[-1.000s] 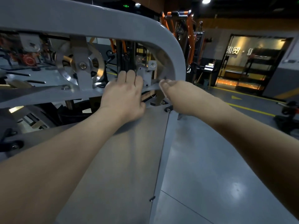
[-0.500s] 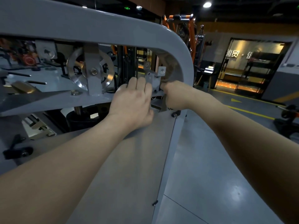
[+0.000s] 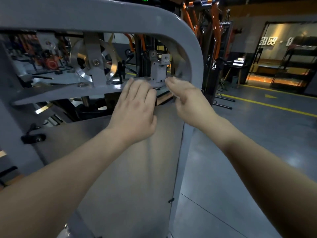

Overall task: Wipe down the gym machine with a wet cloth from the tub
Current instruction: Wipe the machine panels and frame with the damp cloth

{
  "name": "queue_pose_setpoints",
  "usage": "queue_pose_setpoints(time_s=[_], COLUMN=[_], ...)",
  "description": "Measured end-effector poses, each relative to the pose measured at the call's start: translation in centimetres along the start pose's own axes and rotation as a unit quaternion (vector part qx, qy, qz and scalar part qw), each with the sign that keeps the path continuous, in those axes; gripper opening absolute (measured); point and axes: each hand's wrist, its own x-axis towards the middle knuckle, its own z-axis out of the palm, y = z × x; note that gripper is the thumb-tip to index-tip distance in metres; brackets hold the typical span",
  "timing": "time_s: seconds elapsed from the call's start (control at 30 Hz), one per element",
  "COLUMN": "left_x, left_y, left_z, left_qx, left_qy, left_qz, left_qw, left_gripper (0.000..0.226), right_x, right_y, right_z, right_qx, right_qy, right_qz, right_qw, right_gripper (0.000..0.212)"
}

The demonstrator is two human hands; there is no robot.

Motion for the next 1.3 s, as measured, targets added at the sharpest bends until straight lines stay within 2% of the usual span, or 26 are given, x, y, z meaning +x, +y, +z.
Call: queue_pose_setpoints(time_s=[0.13, 0.2, 0.27, 0.4, 0.5, 0.6, 0.73, 0.87, 1.1, 1.3], left_x=[-3.2, -4.4, -5.4, -6.8, -7.4, -7.8, -9.8, -12.5, -14.5, -14.4], left_y=[0.5, 0.0, -0.7, -1.4, -1.6, -2.2, -3.3, -5.1, -8.3, -7.7], left_z=[0.2, 0.7, 1.2, 1.4, 1.2, 1.0, -0.1, -1.5, -2.4, -1.8], left_qx=[-0.036, -0.029, -0.015, 0.003, -0.001, -0.027, -0.068, -0.062, -0.077, -0.105], left_qy=[-0.02, -0.02, -0.016, -0.044, -0.065, -0.068, -0.031, 0.011, 0.0, 0.021], left_qz=[-0.044, -0.085, -0.12, -0.138, -0.115, -0.108, -0.131, -0.181, -0.19, -0.204], left_qw=[0.998, 0.996, 0.993, 0.989, 0.991, 0.992, 0.989, 0.981, 0.979, 0.973], left_gripper=[0.043, 0.046, 0.055, 0.072, 0.08, 0.083, 0.077, 0.07, 0.06, 0.059], right_x=[-4.4, -4.6, -4.1, -3.4, -3.2, -3.1, -3.2, -3.2, -3.3, -3.4], right_y=[0.4, 1.1, 1.5, 1.0, -0.7, -3.7, -7.5, -8.9, -11.9, -12.5], right_z=[1.1, 1.8, 2.8, 6.4, 8.1, 8.9, 9.4, 9.6, 11.2, 11.4], right_qx=[0.052, 0.066, 0.062, -0.02, -0.057, -0.076, -0.101, -0.11, -0.134, -0.115], right_qy=[0.071, 0.128, 0.146, 0.101, 0.112, 0.117, 0.093, 0.072, 0.052, 0.038], right_qz=[0.043, 0.058, 0.076, 0.072, 0.079, 0.052, 0.043, 0.065, 0.078, 0.07], right_qw=[0.995, 0.988, 0.984, 0.992, 0.989, 0.989, 0.99, 0.989, 0.986, 0.99], right_gripper=[0.057, 0.057, 0.059, 0.06, 0.063, 0.061, 0.063, 0.061, 0.061, 0.061])
